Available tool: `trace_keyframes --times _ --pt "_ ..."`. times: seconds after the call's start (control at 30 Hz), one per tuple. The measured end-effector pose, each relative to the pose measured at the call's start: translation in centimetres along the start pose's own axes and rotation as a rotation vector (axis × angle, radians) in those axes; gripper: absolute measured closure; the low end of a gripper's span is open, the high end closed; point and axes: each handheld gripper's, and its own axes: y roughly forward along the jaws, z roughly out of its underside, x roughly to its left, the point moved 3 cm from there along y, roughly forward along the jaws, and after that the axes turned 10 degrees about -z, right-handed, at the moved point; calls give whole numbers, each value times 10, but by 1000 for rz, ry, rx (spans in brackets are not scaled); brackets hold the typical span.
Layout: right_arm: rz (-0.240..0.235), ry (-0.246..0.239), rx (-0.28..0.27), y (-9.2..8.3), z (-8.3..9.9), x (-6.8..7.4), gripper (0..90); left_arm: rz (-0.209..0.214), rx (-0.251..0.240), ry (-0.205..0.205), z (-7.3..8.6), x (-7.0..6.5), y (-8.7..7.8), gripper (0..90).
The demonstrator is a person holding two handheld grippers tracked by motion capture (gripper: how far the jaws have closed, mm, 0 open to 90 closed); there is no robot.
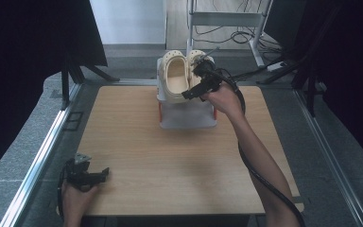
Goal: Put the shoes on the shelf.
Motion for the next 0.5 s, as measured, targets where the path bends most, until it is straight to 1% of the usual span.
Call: trace_keyframes --times 0.03,0.07,0.23,0.3,0.37,0.43,0.5 --pt "0 0 0 0 0 0 0 0 0 0 0 0 0 24" --pt "-2 -4 2 -1 3 2 0 -2 -1 6 0 0 0 24" --pt "-20 -28 -1 -7 20 9 0 -2 -1 5 0 0 0 24" --pt "-22 -21 -5 -13 30 12 0 -2 0 5 0 0 0 25" --pt "-21 -21 -9 -15 33 12 0 -2 0 6 0 0 0 24" --pt "-18 -29 -4 -22 44 13 0 -2 0 6 0 0 0 24" --pt "-16 -29 -8 -24 47 13 0 -2 2 10 0 0 0 24"
